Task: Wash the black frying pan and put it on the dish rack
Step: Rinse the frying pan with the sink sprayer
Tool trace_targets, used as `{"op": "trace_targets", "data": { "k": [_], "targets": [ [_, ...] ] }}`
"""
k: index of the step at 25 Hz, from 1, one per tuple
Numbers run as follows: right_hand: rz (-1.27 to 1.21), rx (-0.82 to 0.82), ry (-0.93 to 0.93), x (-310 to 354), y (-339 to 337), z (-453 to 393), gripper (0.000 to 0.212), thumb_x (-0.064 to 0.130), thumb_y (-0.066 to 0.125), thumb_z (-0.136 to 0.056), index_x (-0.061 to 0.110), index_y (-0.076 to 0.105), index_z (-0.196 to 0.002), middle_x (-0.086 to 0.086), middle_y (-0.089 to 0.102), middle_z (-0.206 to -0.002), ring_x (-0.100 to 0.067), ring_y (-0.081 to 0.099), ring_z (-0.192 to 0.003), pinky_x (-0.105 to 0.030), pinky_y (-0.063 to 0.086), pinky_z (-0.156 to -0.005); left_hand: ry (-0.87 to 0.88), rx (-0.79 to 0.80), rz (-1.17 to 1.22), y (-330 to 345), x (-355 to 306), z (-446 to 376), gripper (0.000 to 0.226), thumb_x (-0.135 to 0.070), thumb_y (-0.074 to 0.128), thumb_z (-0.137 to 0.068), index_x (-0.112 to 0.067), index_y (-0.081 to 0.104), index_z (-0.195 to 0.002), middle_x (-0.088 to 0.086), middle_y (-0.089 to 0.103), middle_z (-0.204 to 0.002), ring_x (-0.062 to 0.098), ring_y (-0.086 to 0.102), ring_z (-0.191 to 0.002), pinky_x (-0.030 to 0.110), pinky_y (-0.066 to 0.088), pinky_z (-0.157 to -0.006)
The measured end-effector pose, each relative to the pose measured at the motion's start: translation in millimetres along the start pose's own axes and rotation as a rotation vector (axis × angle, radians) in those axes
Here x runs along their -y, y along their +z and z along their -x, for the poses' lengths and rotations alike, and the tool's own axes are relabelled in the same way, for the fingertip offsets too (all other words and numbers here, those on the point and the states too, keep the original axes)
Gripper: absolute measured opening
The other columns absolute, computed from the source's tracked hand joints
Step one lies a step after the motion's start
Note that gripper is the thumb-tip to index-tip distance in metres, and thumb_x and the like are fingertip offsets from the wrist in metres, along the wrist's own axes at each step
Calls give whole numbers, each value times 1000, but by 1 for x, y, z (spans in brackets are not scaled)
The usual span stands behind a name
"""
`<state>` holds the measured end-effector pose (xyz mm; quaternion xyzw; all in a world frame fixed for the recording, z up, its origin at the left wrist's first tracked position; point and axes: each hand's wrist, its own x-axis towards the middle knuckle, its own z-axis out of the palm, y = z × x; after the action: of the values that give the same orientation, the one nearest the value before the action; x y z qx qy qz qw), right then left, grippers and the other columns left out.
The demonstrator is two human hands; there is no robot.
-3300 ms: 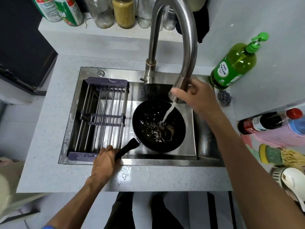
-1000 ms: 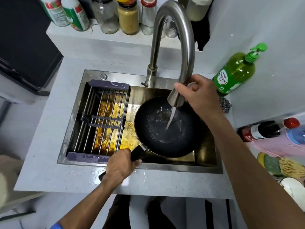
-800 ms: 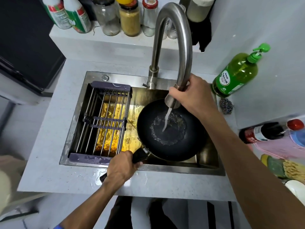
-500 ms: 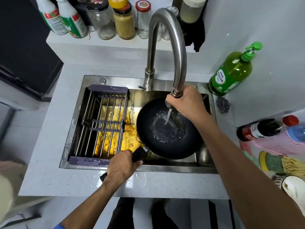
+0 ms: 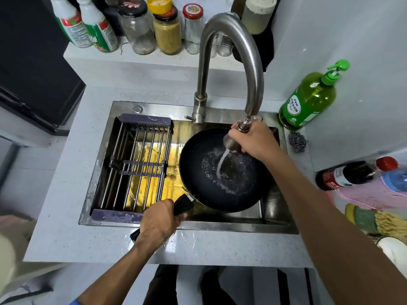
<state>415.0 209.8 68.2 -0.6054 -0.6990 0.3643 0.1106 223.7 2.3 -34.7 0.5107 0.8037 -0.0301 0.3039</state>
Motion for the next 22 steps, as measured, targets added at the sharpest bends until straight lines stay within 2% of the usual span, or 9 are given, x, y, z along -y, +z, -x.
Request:
{"op": "trace_targets", "data": {
  "k": [4,7,9,12,14,17,19,21,22],
  "targets": [
    [153,-85,4,-13,-13,-2,29,43,63,-84,16,70,-78,0,69,-76,-17,63,-75,-38,55,-77,15,2,-32,-1,2,1,46,-56,66,-82,-18,60,-107,-7,59,-81,13,58,-68,20,42,-56],
    [22,24,2,-4,1,9,21,40,64,-85,20,72,-82,7,69,-72,-11,64,-69,-31,51,-70,34,9,-31,0,0,-1,43,-54,66,-83,-18,61,-106,-6,60,-82,13,58,-68,20,41,-57],
    [-75,15,8,4,5,7,15,37,66,-84,24,73,-86,11,69,-71,-9,63,-70,-30,51,-71,37,-3,-48,-1,0,-2,43,-55,66,-83,-18,61,-106,-5,62,-84,14,57,-68,22,42,-58],
    [40,-96,24,-7,-5,6,23,38,66,-84,17,71,-92,4,70,-83,-13,61,-77,-30,45,-70,26,-7,-80,0,6,-2,44,-56,65,-83,-18,60,-104,-4,64,-85,13,57,-68,21,42,-58],
    [66,-120,22,-14,-7,19,27,43,67,-86,16,66,-91,5,65,-74,-12,58,-67,-31,46,-64,15,5,-86,0,9,-4,43,-57,65,-83,-18,60,-101,-7,58,-77,12,57,-65,19,41,-55],
    [-36,-298,75,-13,9,63,25,45,66,-90,26,58,-104,7,62,-74,-7,59,-65,-25,51,-62,14,38,-86,-4,15,-7,42,-57,65,-83,-19,59,-98,-10,55,-73,11,57,-63,19,42,-56],
    [-104,-371,104,-8,28,96,15,37,63,-94,23,61,-101,8,62,-72,-4,59,-63,-21,50,-59,15,59,-81,-9,18,-7,42,-58,66,-82,-19,58,-97,-8,57,-75,13,59,-66,22,47,-60],
    [-95,-268,48,1,56,109,8,32,62,-96,25,64,-96,11,61,-68,-4,59,-60,-15,45,-57,31,58,-97,-14,23,-10,43,-57,66,-82,-18,59,-97,-6,59,-77,16,61,-69,26,51,-65],
    [-66,-197,-6,8,71,104,9,32,62,-96,25,65,-100,14,63,-73,-2,59,-63,-15,45,-61,41,53,-105,-15,27,-12,43,-56,67,-82,-17,60,-98,-5,60,-77,17,61,-69,27,53,-67]
  ]
}}
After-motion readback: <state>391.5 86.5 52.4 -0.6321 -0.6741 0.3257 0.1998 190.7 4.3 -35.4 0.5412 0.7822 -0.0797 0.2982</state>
